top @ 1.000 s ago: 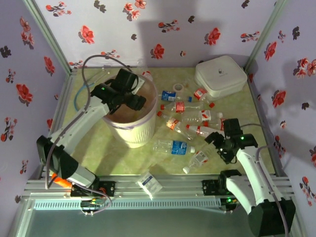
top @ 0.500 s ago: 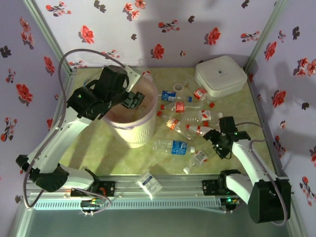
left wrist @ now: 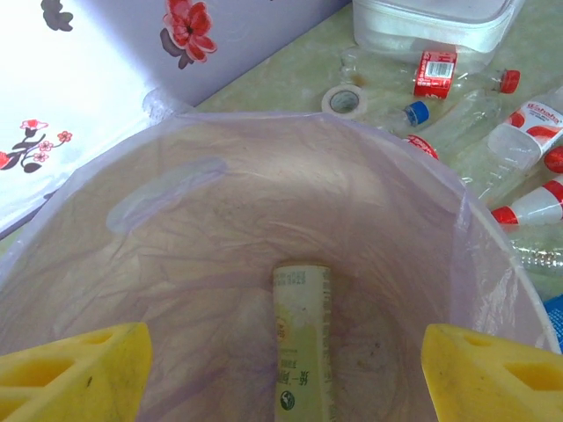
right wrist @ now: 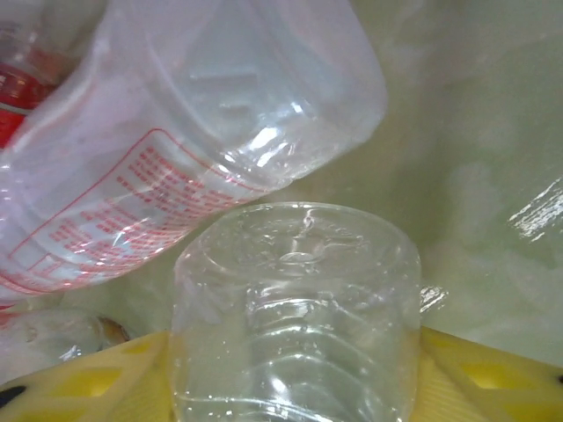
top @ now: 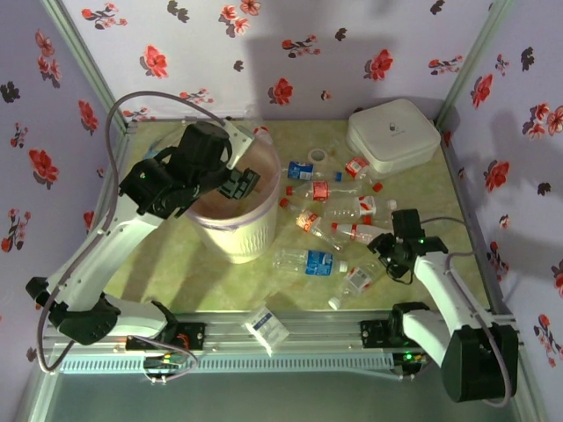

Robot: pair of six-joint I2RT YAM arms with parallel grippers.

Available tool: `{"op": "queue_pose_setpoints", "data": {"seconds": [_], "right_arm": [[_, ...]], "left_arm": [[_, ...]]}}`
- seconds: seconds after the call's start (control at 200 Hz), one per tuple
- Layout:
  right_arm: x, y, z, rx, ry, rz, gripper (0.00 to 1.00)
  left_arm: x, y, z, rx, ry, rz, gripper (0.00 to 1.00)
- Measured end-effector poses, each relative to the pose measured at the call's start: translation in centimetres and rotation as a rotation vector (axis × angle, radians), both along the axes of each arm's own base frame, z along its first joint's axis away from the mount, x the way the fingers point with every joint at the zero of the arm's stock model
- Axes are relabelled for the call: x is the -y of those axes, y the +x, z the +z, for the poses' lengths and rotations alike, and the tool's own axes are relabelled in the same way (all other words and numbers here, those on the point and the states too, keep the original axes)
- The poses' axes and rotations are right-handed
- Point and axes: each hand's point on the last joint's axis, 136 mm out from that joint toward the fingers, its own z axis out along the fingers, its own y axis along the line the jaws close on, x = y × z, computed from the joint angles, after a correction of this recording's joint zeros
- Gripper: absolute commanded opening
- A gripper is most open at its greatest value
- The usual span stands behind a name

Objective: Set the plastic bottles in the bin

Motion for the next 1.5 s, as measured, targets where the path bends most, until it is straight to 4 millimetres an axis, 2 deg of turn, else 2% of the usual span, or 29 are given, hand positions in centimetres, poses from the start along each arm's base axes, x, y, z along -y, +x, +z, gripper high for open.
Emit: {"op": "queue_pose_setpoints", "data": {"seconds": [0.18, 0.275, 0.45, 0.515, 0.79, 0.92, 1.06, 1.24, 1.31, 1.5], "right_arm": [[0.4, 0.2, 2.8, 0.051, -0.01, 0.006, 0.52], [0.3, 1.1, 5.6, 0.112, -0.009, 0.017, 0.52], [-0.7, 3.8, 11.4, 0.258, 0.032, 0.052, 0.5], [-1.4, 5.3, 13.6, 0.323, 0.065, 0.07, 0.46], [-6.0, 12.1, 24.1, 0.641, 0.279, 0.182, 0.44], [-8.9, 13.6, 27.9, 0.754, 0.408, 0.261, 0.44], [-12.2, 13.9, 30.7, 0.82, 0.513, 0.367, 0.41], [-15.3, 12.9, 33.8, 0.881, 0.591, 0.493, 0.41], [-16.0, 12.4, 34.4, 0.887, 0.605, 0.521, 0.41], [-16.5, 12.0, 34.5, 0.891, 0.612, 0.551, 0.41]], "left_arm": [[0.7, -0.6, 0.0, -0.005, -0.011, -0.018, 0.81], [1.0, -0.8, 0.4, -0.009, -0.027, -0.012, 0.82], [2.7, -1.0, 2.6, 0.013, -0.072, -0.021, 0.84], [3.7, -1.4, 3.1, 0.013, -0.091, -0.047, 0.85], [7.5, -1.8, 4.7, -0.043, -0.204, -0.129, 0.9], [10.6, -2.2, 4.3, -0.101, -0.246, -0.2, 0.94], [13.8, -2.4, 3.0, -0.163, -0.25, -0.259, 0.95], [16.0, -1.3, 1.4, -0.198, -0.239, -0.263, 0.96], [16.5, -1.0, 1.3, -0.199, -0.238, -0.263, 0.93], [17.1, -0.6, 0.9, -0.209, -0.24, -0.255, 0.78]]}}
